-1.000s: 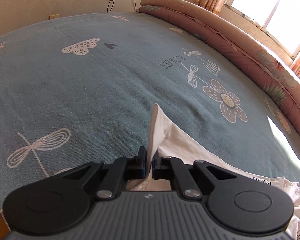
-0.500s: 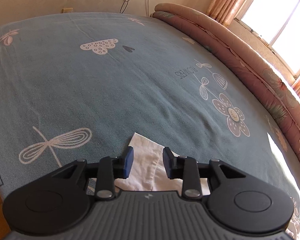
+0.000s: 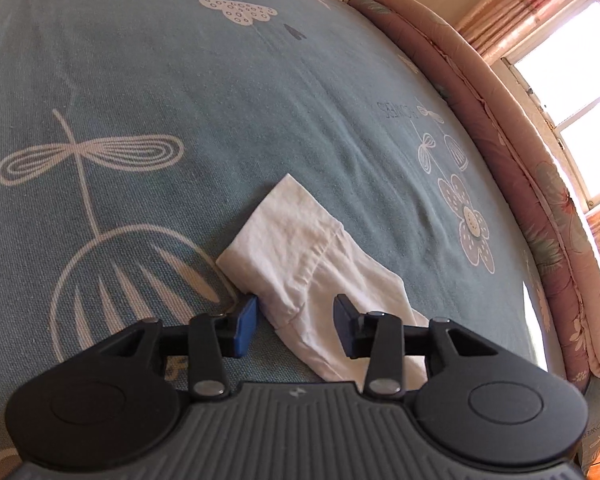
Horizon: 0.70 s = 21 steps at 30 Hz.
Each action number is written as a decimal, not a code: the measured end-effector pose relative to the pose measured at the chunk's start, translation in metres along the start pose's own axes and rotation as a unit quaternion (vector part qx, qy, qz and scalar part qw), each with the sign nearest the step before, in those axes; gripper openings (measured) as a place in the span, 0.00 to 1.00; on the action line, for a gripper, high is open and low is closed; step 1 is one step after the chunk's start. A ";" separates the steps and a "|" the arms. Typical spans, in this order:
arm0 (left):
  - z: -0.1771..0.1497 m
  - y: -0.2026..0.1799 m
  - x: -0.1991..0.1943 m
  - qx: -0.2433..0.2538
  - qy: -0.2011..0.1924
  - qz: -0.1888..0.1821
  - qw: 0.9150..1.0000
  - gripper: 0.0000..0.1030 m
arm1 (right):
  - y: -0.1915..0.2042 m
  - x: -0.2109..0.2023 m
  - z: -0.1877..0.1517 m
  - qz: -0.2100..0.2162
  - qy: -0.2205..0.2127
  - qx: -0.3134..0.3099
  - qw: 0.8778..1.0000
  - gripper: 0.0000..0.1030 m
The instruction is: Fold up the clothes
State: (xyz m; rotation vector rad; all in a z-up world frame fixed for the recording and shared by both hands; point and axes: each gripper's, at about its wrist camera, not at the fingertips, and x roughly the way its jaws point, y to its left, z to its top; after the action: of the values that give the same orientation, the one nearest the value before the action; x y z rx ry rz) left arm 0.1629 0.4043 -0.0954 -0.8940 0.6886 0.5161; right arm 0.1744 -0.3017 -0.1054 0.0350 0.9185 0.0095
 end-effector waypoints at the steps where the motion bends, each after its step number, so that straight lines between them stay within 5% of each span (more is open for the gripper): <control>1: -0.001 -0.004 0.000 0.011 -0.006 0.010 1.000 0.31 | 0.000 0.000 0.000 0.000 -0.001 0.000 1.000 1.00; 3: -0.004 -0.010 -0.001 0.037 -0.012 0.027 0.999 0.16 | 0.000 0.000 -0.001 0.000 -0.001 0.000 1.000 1.00; 5: -0.006 -0.009 -0.007 0.038 -0.015 0.029 0.999 0.15 | 0.000 0.000 -0.001 0.000 -0.002 0.001 1.000 1.00; 8: -0.004 -0.006 -0.025 0.041 -0.026 0.025 0.999 0.15 | -0.001 0.000 0.000 0.002 -0.001 0.000 1.000 1.00; 11: 0.002 -0.006 -0.033 0.063 0.020 0.017 0.998 0.18 | -0.001 0.000 0.000 0.002 -0.002 -0.001 1.000 1.00; 13: 0.005 -0.010 -0.036 0.088 0.035 0.058 0.994 0.21 | -0.001 0.001 0.000 0.002 -0.002 -0.002 1.000 1.00; 16: 0.004 -0.032 -0.046 0.140 0.002 0.093 0.986 0.28 | -0.001 0.001 0.001 0.002 -0.002 -0.002 1.000 1.00; 19: -0.013 -0.077 -0.041 0.207 0.010 0.046 0.977 0.43 | 0.000 0.002 0.002 0.000 -0.002 -0.002 1.000 1.00; 21: -0.037 -0.120 -0.028 0.270 0.038 0.007 0.962 0.47 | 0.000 0.003 0.002 0.000 -0.002 -0.001 1.000 1.00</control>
State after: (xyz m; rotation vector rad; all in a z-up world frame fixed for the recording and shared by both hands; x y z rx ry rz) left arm 0.2113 0.3061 -0.0284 -0.3967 0.8527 0.2826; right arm 0.1775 -0.3013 -0.1061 0.0325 0.9148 0.0099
